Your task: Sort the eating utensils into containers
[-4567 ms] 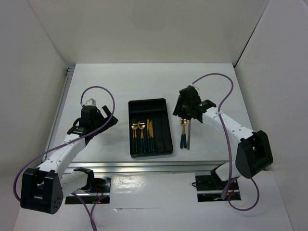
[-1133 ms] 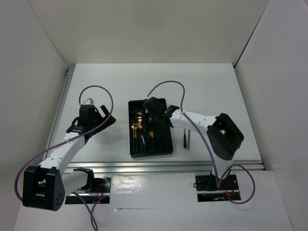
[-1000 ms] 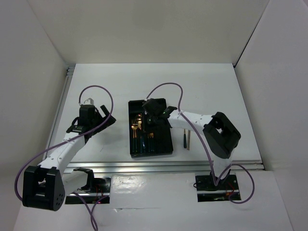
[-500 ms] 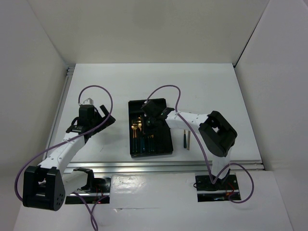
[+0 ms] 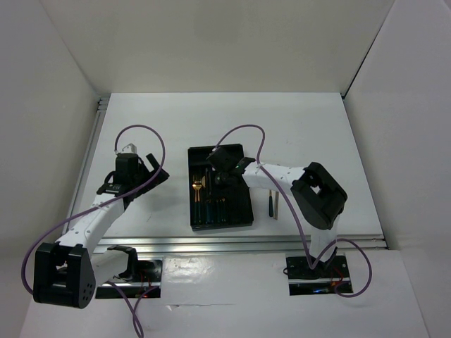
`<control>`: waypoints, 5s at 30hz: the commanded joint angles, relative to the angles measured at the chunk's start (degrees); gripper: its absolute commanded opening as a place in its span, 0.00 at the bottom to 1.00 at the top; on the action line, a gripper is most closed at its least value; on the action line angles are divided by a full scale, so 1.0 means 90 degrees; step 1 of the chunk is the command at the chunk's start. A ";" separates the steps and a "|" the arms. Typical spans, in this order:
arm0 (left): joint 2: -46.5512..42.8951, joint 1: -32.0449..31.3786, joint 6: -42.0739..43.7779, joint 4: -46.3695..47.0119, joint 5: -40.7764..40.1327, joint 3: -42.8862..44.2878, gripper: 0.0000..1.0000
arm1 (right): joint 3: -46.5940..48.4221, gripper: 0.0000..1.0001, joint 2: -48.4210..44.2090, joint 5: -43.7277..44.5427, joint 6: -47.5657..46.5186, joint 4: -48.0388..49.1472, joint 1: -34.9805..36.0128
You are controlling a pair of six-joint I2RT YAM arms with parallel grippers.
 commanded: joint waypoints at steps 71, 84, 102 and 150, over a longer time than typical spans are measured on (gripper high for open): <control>0.0499 0.0037 0.0472 0.0529 0.0624 -0.0022 1.00 | -0.2357 0.50 -0.1727 0.0792 -0.1271 -0.0158 -0.3039; 0.0557 0.0037 0.0472 0.0529 0.0507 0.0036 1.00 | -0.2357 0.00 -0.1053 0.0978 -0.1271 -0.0157 -0.3039; 0.0558 0.0037 0.0531 0.0529 0.0565 0.0095 1.00 | -0.0092 0.00 -0.2321 -0.0309 -0.1535 -0.0569 -0.2309; 0.0197 0.0037 0.0531 0.0471 0.0565 -0.0022 1.00 | -0.0814 0.00 0.0139 -0.1874 0.1405 0.3113 -0.0363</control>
